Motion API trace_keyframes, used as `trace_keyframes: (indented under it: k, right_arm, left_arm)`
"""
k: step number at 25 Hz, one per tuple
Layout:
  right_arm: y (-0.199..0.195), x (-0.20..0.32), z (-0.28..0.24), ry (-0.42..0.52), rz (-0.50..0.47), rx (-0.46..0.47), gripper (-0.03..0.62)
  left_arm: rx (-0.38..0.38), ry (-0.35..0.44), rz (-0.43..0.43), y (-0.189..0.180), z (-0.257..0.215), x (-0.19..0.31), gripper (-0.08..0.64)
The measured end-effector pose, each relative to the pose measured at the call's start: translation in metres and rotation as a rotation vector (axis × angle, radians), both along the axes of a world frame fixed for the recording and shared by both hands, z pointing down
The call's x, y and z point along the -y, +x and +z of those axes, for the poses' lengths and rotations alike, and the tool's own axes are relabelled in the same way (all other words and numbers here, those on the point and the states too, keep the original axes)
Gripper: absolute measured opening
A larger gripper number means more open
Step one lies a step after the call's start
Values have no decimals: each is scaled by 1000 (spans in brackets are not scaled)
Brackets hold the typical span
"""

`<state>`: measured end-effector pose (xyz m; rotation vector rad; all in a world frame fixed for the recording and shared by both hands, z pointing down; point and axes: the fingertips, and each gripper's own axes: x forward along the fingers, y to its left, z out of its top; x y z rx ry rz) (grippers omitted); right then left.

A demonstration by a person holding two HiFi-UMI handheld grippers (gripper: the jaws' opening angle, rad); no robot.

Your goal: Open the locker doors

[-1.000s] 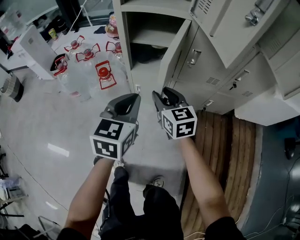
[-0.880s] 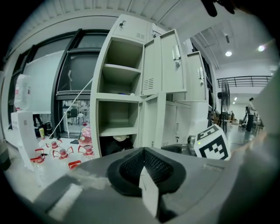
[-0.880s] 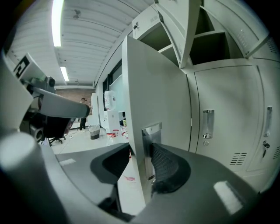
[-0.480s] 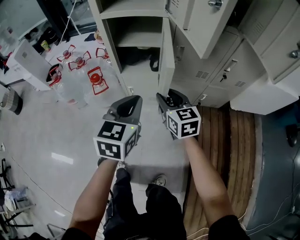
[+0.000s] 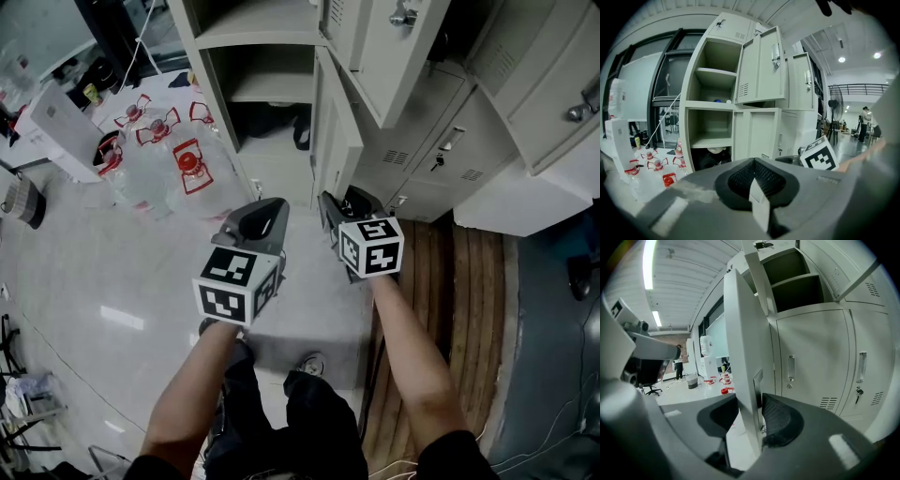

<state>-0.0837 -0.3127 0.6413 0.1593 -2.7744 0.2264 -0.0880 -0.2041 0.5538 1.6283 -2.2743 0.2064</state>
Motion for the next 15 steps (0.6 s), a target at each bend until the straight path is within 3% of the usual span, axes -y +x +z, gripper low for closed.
trace_keyframes:
  k: [7,15]
  right_arm:
    - [24,2,-6,-5,4,-28,158]
    - [56,-11,-66,-13,11,-7,158]
  left_arm:
    - [-5,-13,-3,10,-9,8,3]
    - [7,-12,-4,25,-52,7,3]
